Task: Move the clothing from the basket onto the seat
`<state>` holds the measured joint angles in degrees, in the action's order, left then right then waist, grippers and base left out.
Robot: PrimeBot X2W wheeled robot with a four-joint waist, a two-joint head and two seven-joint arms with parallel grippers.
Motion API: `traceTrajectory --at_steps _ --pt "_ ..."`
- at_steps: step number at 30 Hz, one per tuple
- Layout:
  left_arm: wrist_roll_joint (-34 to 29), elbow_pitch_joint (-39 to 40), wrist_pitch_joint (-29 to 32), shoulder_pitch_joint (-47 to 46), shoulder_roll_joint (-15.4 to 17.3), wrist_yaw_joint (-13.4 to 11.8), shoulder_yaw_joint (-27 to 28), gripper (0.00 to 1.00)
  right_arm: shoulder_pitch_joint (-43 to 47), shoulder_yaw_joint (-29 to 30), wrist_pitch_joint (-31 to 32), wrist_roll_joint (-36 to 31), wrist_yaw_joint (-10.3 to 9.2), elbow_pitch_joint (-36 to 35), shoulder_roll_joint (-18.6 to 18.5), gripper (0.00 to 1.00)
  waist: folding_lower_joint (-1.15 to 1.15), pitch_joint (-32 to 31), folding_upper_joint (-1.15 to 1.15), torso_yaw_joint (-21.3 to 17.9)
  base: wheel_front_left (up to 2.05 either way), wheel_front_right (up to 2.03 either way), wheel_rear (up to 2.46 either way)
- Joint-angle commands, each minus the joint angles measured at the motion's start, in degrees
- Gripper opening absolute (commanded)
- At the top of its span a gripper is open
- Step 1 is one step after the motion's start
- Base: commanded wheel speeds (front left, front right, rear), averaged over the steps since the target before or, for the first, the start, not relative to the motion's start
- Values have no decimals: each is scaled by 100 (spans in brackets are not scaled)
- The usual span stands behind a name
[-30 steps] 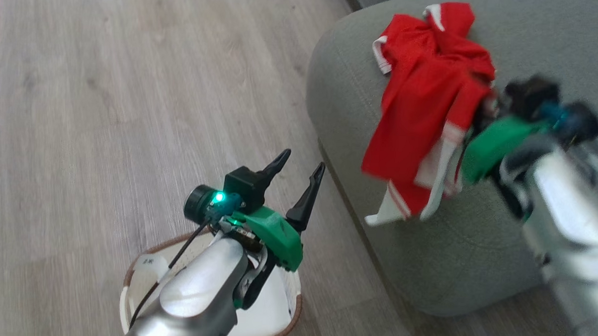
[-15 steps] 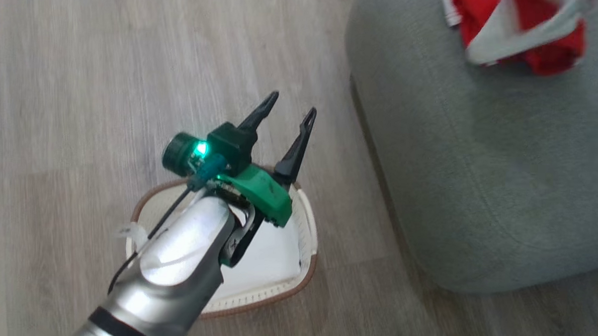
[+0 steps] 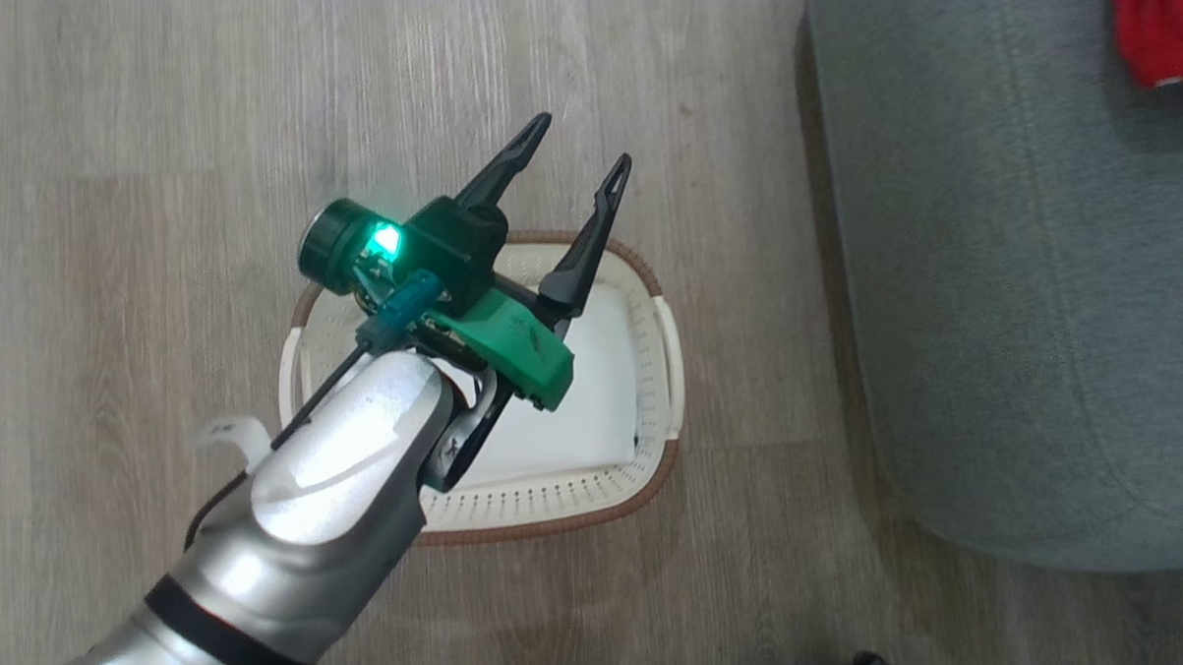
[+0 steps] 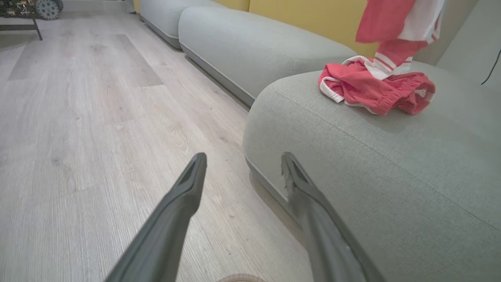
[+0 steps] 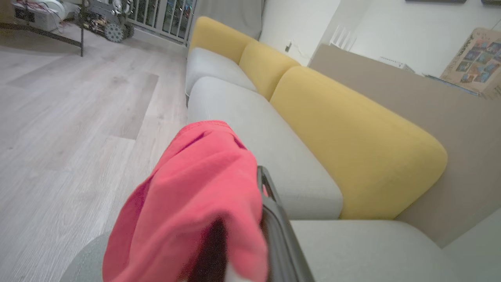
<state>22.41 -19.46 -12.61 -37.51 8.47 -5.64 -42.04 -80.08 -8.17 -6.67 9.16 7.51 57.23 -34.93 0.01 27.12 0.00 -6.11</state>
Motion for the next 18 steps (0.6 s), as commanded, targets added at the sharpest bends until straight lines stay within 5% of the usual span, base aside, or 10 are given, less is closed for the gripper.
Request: traceTrajectory --at_steps 1,7,11,13,18 --pt "-48 230 28 -197 123 -23 124 100 147 134 -109 -88 -2 14 36 0 -1 189 0 97 0 0 0" --pt "-97 307 104 -218 196 -32 49 100 573 597 -436 -435 -2 713 292 0 -1 370 0 107 0 0 0" --pt "-105 341 145 -188 251 -54 19 100 698 778 -590 -620 -2 950 477 37 -1 447 0 51 0 0 0" --pt "-104 351 159 -178 283 -70 19 100 742 861 -645 -681 -2 1029 556 100 -1 458 0 10 0 0 0" --pt "-76 350 184 -145 340 -111 31 100 903 885 -743 -791 -2 1144 715 100 -1 409 0 -134 0 0 0"
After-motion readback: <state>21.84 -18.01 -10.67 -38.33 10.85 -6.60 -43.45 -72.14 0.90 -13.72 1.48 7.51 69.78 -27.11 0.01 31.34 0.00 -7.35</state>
